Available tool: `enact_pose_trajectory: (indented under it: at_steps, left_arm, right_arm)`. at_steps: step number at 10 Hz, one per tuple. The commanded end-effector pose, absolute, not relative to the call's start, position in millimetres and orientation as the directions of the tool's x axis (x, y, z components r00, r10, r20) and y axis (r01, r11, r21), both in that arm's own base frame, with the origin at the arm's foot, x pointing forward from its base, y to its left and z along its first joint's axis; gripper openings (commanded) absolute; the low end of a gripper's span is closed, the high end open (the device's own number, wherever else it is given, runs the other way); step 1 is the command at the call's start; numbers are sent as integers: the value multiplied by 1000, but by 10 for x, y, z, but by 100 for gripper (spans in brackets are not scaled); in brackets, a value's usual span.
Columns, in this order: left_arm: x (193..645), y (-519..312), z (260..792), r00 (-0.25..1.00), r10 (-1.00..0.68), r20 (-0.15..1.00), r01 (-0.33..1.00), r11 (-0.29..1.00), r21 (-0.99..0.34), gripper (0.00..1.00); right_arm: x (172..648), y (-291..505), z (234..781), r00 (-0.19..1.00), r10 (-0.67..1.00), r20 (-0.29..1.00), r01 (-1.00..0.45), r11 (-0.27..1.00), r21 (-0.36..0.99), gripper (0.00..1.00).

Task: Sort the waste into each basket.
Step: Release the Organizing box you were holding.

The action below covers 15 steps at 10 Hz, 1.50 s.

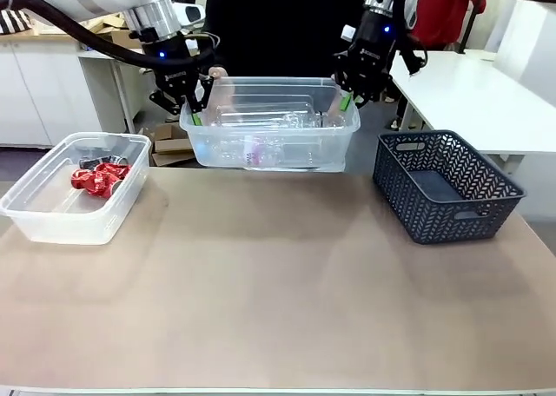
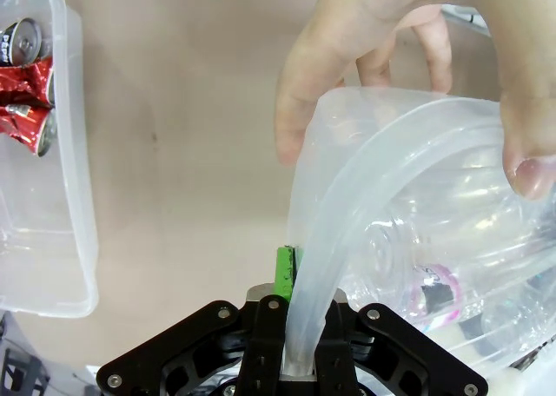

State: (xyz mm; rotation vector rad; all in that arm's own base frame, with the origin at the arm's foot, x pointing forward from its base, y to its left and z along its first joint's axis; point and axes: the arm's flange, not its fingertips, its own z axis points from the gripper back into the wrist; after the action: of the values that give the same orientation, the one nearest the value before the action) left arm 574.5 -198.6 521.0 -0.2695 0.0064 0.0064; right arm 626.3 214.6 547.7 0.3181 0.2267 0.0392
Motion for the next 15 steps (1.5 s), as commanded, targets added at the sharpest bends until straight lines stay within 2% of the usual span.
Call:
enact_pose_trajectory:
  at_steps: [1,2,3,4,5,11,12,13,14,15]
  left_arm:
    - [5745,-1986,5211,1000,5,-7,-7,964,-266,30]
    - [5724,-2038,5227,1000,-19,-1,18,971,-237,64]
    - [5709,-2066,5238,1000,-27,4,27,972,-233,90]
    - [5702,-2052,5239,1000,-27,4,27,973,-228,100]
    - [5700,-2053,5243,1000,-20,3,20,972,-234,100]
    - [5710,-2049,5280,1000,-19,10,21,970,-242,100]
    - [5713,-2100,5273,999,17,-32,-23,981,-195,100]
    - [5719,-2075,5230,1000,-17,2,17,968,-251,100]
    - [5719,-2075,5230,1000,-17,2,17,968,-251,100]
    - [5708,-2086,5227,1000,-10,-8,8,970,-242,100]
  right_arm:
    - [6263,2146,5477,974,74,-215,-3,949,314,43]
    - [6249,2152,5456,975,72,-209,-10,958,287,64]
    - [6241,2153,5448,976,78,-203,-15,956,293,99]
    - [6242,2149,5450,980,68,-187,-12,957,288,68]
    - [6243,2147,5453,980,71,-184,-14,956,293,100]
    - [6230,2099,5451,987,48,-156,0,957,291,100]
    - [6205,2147,5426,987,-40,-157,73,975,209,100]
    - [6309,2128,5465,981,57,-184,4,949,316,100]
    - [6310,2122,5461,983,37,-177,16,957,290,100]
    - [6084,2103,5671,980,81,-182,-25,957,288,100]
